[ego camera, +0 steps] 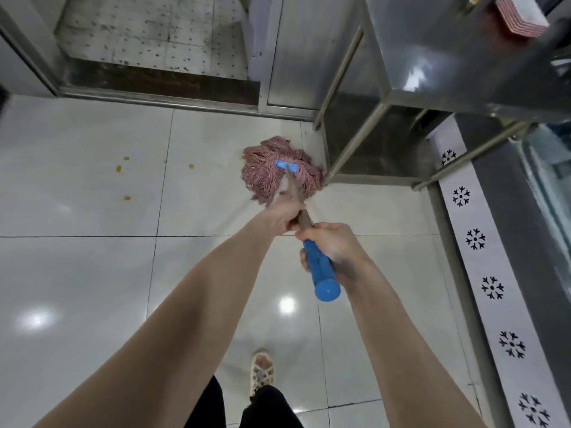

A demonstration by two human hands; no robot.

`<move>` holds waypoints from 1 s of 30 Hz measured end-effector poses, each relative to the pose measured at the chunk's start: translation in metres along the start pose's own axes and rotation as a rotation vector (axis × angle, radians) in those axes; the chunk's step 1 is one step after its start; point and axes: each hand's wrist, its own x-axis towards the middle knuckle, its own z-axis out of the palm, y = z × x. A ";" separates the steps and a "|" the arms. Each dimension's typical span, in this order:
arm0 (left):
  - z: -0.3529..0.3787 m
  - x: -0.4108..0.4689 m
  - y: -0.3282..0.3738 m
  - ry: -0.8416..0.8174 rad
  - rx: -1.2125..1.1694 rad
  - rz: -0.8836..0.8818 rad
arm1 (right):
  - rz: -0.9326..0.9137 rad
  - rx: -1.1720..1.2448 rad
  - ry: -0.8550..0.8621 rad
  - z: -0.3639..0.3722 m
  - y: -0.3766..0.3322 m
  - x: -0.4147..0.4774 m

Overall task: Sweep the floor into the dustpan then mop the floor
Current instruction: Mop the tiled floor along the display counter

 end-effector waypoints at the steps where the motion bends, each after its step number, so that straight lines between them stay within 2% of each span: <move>1: -0.025 0.006 0.005 -0.004 0.006 -0.005 | 0.013 0.019 -0.007 0.024 -0.004 0.005; 10: -0.195 -0.008 0.041 0.066 0.005 0.010 | 0.030 0.009 -0.151 0.170 -0.038 0.008; 15: -0.316 -0.028 0.038 0.208 -0.062 0.002 | 0.066 -0.080 -0.315 0.272 -0.043 0.000; 20: -0.397 -0.047 0.024 0.353 -0.112 0.006 | 0.095 -0.141 -0.443 0.337 -0.037 -0.001; 25: -0.446 -0.065 -0.007 0.416 -0.134 -0.036 | 0.154 -0.194 -0.527 0.371 -0.014 -0.007; 30: -0.431 -0.076 -0.038 0.367 -0.138 -0.076 | 0.157 -0.270 -0.497 0.349 0.012 -0.021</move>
